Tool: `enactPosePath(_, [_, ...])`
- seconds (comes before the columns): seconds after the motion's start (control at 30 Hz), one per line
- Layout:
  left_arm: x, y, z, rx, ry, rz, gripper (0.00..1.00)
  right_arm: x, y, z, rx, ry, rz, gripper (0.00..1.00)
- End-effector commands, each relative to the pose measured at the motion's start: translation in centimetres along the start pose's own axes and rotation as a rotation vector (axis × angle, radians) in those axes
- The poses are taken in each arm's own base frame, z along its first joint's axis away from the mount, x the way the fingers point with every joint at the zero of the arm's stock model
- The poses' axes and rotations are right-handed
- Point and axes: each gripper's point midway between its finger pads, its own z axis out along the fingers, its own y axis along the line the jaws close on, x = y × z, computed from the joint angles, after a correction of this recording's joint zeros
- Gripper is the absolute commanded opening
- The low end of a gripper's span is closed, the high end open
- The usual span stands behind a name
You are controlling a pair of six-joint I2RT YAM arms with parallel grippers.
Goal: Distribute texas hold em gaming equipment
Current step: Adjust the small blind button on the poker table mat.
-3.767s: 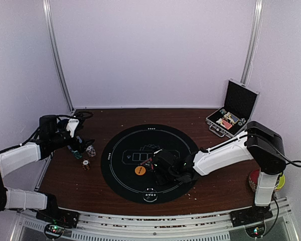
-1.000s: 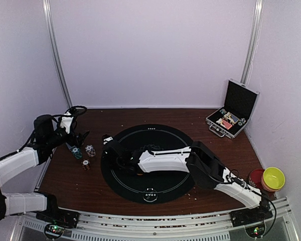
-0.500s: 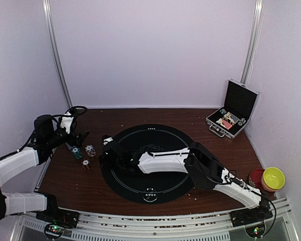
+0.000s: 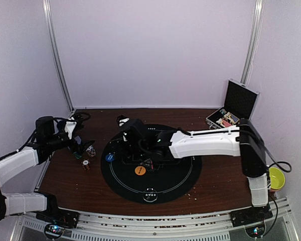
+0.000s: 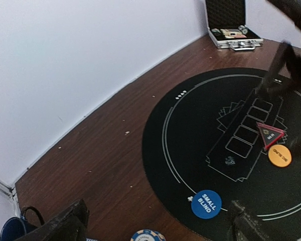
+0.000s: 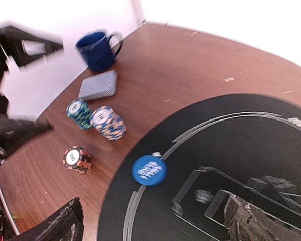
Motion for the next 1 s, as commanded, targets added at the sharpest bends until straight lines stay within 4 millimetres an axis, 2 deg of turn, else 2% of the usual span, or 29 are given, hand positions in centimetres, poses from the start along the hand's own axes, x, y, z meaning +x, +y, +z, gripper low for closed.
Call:
enactPosePath(0.0, [-1.5, -2.4, 0.4, 0.148, -0.025, 0.059, 0.98, 0.4, -5.6, -5.5, 0.197, 0.032, -0.070, 1.00])
enactPosePath(0.07, [-1.3, -3.1, 1.0, 0.170, 0.010, 0.079, 0.98, 0.7, -7.9, -8.2, 0.262, 0.024, -0.079, 1.00])
enactPosePath(0.1, [-0.9, -3.8, 1.5, 0.189, 0.037, 0.090, 0.98, 0.1, -8.8, -10.2, 0.278, -0.002, -0.071, 1.00])
enactPosePath(0.17, [-0.6, -5.2, 2.2, 0.226, 0.073, 0.122, 0.98, 0.5, -11.0, -12.7, 0.325, -0.034, -0.059, 1.00])
enactPosePath(0.23, [-0.2, -6.2, 2.9, 0.264, 0.104, 0.146, 0.98, 1.7, -12.9, -14.6, 0.339, -0.041, -0.041, 1.00])
enactPosePath(0.27, [-0.2, -6.4, 3.3, 0.276, 0.118, 0.152, 0.98, 2.9, -13.8, -15.3, 0.348, -0.032, -0.039, 1.00])
enactPosePath(0.4, [1.0, -6.1, 5.0, 0.287, 0.195, 0.138, 0.98, 5.4, -16.1, -18.0, 0.357, -0.031, -0.038, 1.00])
enactPosePath(0.53, [2.1, -6.5, 6.6, 0.312, 0.259, 0.143, 0.98, 7.7, -18.2, -19.8, 0.374, -0.059, -0.043, 1.00])
enactPosePath(0.6, [2.4, -7.5, 7.2, 0.330, 0.278, 0.160, 0.98, 8.5, -19.1, -20.2, 0.388, -0.075, -0.038, 1.00])
enactPosePath(0.77, [3.8, -9.6, 8.8, 0.346, 0.334, 0.207, 0.98, 9.7, -19.3, -20.3, 0.364, -0.079, -0.003, 1.00])
enactPosePath(0.97, [6.5, -9.0, 10.6, 0.266, 0.425, 0.222, 0.98, 9.9, -19.4, -20.5, 0.362, -0.079, 0.003, 1.00])
